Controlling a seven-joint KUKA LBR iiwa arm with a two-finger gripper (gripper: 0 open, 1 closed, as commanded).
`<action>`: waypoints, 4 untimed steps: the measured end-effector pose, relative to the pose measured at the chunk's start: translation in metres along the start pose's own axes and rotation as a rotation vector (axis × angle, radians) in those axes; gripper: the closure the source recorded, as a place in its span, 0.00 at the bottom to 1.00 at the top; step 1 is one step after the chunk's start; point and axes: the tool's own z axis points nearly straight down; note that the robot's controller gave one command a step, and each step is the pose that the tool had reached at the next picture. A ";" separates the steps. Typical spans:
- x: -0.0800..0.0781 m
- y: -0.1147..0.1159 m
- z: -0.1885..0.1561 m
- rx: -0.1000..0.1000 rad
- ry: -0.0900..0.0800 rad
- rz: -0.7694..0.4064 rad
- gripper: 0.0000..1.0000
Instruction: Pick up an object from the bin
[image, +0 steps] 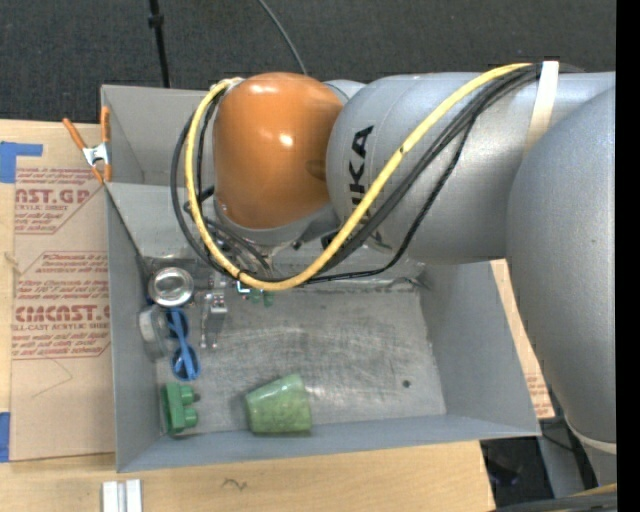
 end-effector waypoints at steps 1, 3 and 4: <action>0.064 -0.027 0.151 -0.002 -0.011 -0.110 0.00; 0.070 -0.144 0.075 0.003 -0.001 -0.512 0.00; 0.059 -0.126 0.158 0.001 -0.014 -0.669 0.00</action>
Offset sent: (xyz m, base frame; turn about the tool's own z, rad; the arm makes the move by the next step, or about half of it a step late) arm -0.0701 -0.0296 -0.1616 -0.1108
